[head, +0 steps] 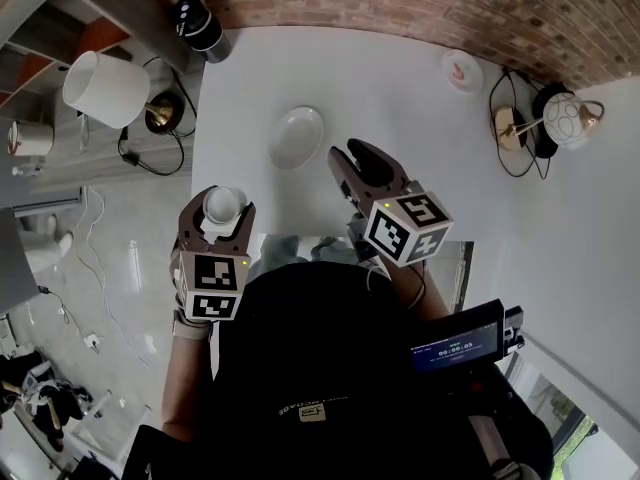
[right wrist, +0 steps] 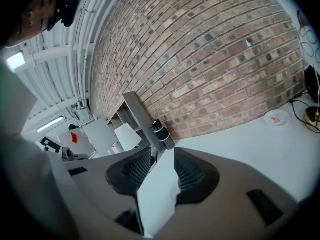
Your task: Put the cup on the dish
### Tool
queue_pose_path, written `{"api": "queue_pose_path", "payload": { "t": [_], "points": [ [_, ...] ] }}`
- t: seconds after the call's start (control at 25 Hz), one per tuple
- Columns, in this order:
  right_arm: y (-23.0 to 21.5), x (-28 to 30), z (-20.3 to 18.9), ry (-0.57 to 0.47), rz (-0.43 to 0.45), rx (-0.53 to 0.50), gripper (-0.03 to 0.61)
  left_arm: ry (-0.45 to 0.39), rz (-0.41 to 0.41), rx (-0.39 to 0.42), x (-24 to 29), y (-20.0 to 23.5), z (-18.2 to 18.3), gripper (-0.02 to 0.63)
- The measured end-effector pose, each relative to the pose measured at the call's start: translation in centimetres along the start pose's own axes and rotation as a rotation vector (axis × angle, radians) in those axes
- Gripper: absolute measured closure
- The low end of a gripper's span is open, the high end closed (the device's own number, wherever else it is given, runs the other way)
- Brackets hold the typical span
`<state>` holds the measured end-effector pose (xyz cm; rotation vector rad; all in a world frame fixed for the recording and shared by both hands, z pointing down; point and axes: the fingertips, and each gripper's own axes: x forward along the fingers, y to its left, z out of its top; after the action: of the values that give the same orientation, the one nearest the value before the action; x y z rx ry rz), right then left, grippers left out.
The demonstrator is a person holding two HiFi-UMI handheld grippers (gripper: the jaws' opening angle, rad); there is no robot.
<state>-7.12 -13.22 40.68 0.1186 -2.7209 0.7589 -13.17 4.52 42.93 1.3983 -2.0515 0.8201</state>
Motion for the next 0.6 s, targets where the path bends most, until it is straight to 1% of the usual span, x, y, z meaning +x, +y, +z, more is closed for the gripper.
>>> {"api": "queue_pose_path", "payload": {
  "t": [0.28, 0.44, 0.6],
  "points": [
    [0.1, 0.3, 1.3, -0.042, -0.082, 0.006, 0.431, -0.026, -0.066, 0.093, 3.2, 1.6, 0.8, 0.351],
    [-0.4, -0.1, 1.9, -0.067, -0.133, 0.006, 0.431, -0.034, -0.11, 0.127, 5.2, 1.7, 0.9, 0.351],
    [-0.7, -0.8, 2.2, -0.085, -0.18, 0.017, 0.431, -0.053, -0.137, 0.167, 6.8, 1.5, 1.3, 0.351]
  ]
}}
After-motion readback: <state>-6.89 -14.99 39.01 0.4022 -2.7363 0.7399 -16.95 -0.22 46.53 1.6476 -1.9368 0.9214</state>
